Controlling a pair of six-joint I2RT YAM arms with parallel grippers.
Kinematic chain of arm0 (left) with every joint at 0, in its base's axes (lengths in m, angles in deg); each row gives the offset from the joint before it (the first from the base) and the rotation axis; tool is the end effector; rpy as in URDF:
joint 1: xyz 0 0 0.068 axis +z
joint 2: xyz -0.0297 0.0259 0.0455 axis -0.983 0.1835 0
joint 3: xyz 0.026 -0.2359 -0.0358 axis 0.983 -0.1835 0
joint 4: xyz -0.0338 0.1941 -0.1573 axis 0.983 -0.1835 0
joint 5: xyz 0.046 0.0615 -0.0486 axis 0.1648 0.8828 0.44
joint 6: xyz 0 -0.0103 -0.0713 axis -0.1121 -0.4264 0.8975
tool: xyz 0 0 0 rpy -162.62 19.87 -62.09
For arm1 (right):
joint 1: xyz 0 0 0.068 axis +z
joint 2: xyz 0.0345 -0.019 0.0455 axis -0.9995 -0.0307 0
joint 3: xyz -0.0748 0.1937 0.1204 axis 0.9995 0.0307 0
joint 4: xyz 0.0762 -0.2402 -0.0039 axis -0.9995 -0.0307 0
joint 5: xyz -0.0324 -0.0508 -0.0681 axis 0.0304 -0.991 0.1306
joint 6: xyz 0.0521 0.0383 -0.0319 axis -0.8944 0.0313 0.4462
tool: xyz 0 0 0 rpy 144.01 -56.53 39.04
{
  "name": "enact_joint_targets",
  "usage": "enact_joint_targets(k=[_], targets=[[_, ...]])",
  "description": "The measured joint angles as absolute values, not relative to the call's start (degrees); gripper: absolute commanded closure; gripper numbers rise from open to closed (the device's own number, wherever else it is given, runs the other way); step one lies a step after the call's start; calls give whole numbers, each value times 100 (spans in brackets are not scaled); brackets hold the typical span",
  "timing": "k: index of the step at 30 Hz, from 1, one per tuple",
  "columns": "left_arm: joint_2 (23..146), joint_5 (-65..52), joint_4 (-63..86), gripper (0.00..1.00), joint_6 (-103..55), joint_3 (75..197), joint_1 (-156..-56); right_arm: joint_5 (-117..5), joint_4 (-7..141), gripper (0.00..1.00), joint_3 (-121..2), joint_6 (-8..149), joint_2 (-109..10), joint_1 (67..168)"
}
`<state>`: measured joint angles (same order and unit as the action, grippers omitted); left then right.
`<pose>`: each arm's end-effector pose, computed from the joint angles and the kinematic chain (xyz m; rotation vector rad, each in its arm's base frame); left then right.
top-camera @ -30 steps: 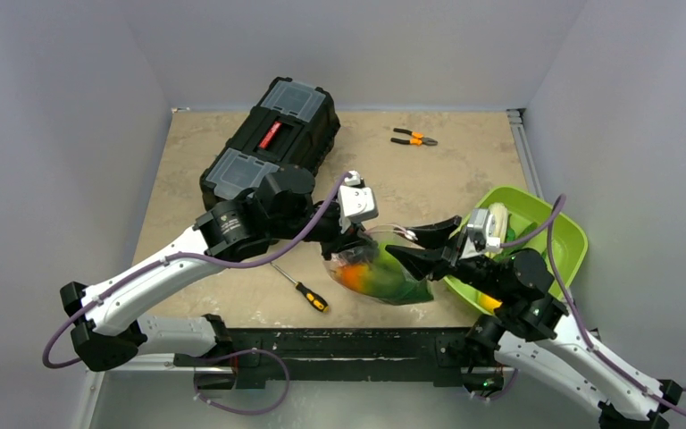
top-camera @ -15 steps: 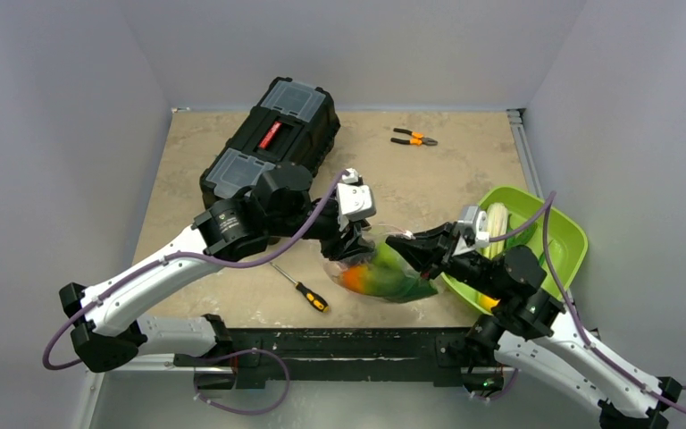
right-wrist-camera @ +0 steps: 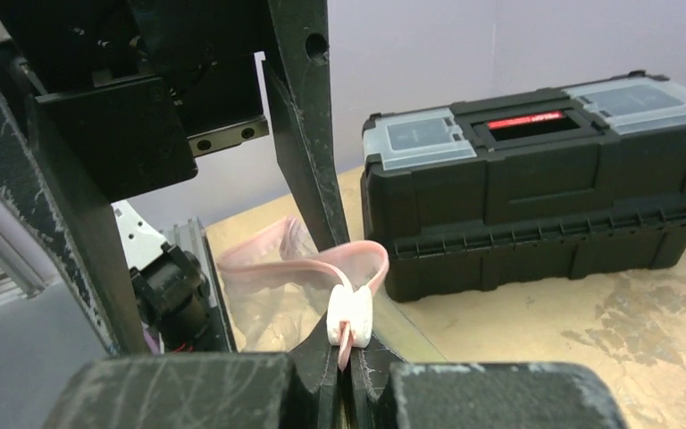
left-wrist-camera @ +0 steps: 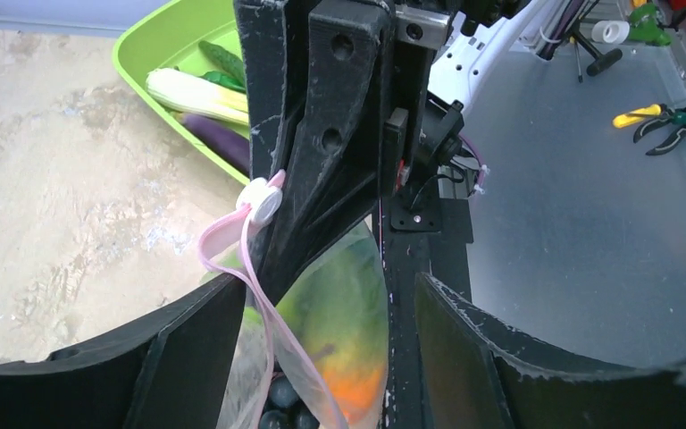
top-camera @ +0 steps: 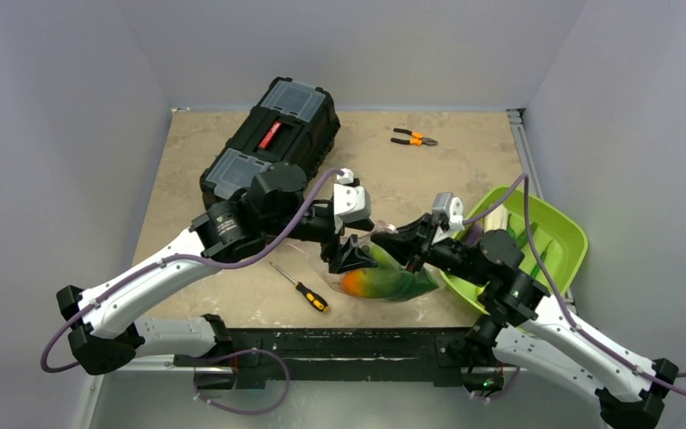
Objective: Place the food in the zip-top bag and seal the zipper
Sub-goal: Zip the zipper food storage bag at the center of the board.
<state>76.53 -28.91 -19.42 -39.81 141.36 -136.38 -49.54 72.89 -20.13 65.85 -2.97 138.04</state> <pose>0.1228 -0.2445 0.3865 1.3361 1.5018 -1.1186 0.1146 0.1574 0.3290 -0.6956 1.3617 1.0358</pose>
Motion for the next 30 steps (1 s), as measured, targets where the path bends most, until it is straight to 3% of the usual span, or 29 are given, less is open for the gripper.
enact_joint_targets(k=[6, 15, 25, 30], targets=[[7489, -2539, -1524, 25, -3644, 13797, -13611, -4785, 7250, 100, -2262, 6642, -725, 13793], [6750, -1689, -558, 29, -3653, 13268, -13504, -4396, 7217, 100, -2262, 6657, -616, 13806], [7065, -3177, -90, 38, -3542, 13236, -13386, -4280, 7195, 100, -2282, 6624, -668, 13806], [7183, -3531, -99, 47, -3544, 13128, -13386, -4213, 7191, 100, -2314, 6626, -752, 13806]])
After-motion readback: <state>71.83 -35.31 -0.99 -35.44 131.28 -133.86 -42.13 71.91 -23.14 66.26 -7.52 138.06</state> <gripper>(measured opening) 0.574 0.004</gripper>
